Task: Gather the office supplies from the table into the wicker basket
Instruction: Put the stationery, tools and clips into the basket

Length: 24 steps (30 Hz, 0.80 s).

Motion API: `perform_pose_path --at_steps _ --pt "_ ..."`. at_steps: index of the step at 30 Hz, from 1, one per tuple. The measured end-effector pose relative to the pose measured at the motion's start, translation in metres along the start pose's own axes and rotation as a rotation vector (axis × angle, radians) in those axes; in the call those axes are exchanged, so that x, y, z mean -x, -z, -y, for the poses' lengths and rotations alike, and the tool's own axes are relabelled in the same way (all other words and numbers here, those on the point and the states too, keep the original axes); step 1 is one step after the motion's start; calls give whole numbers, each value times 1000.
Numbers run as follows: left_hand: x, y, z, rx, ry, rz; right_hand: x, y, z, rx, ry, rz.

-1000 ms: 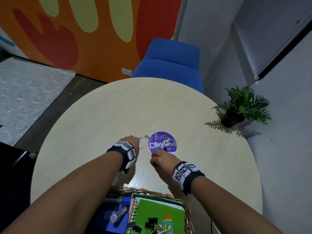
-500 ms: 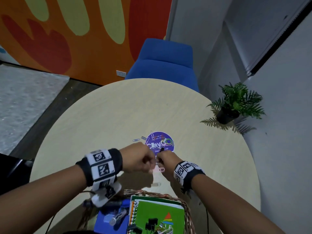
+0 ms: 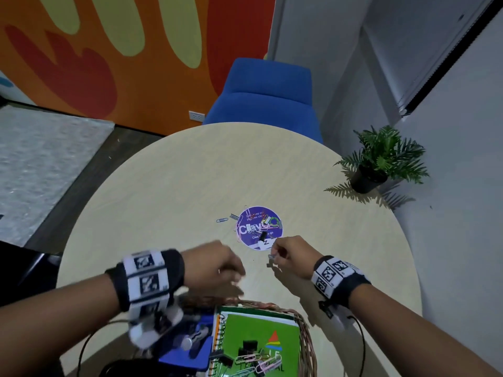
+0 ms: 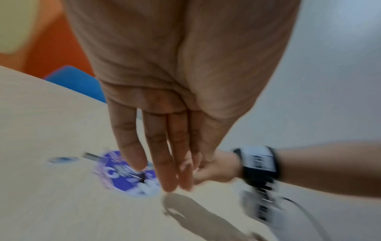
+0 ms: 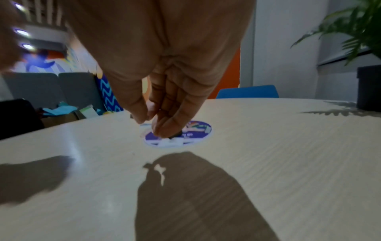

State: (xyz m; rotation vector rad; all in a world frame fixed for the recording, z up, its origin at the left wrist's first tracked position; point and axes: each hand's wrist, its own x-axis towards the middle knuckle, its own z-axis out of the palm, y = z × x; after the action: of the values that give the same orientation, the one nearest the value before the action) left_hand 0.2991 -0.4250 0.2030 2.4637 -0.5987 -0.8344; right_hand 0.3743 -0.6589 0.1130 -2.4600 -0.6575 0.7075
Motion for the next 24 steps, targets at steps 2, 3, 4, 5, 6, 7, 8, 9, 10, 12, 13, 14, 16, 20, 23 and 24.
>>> perform_pose_path --at_steps 2,3,4,5,6,7,8,9,10,12,13,14,16,20,23,24 --pt "-17 14 30 -26 118 -148 15 8 9 9 44 -25" --pt "-25 18 45 -55 184 -204 25 11 16 19 64 -27" --pt "-34 22 58 -88 246 -246 34 12 23 36 84 -18" --pt "-42 23 70 -116 302 -272 46 13 31 51 109 5" --pt "-51 24 80 -137 348 -285 59 12 39 73 142 40" --pt "-59 23 88 -152 390 -285 72 11 50 110 183 72" --pt "-67 22 95 -161 423 -286 84 10 60 154 240 111" --pt "-74 20 101 -161 452 -288 95 8 67 187 293 170" --pt "-81 17 105 -156 469 -291 103 3 70 226 330 238" --pt "-94 12 109 -151 474 -290 116 -2 78 325 406 331" --pt "-99 10 108 -153 471 -293 120 -6 75 376 447 351" --pt "-105 9 107 -156 462 -301 123 -11 74 410 488 324" --pt "-112 9 101 -158 460 -318 124 -23 70 586 575 248" --pt "-118 0 102 -227 516 -243 131 -34 58 -290 470 280" --pt "-116 -6 97 -267 579 -223 119 -29 51 350 612 257" --pt "-116 -7 95 -266 609 -221 112 -17 51 403 512 216"
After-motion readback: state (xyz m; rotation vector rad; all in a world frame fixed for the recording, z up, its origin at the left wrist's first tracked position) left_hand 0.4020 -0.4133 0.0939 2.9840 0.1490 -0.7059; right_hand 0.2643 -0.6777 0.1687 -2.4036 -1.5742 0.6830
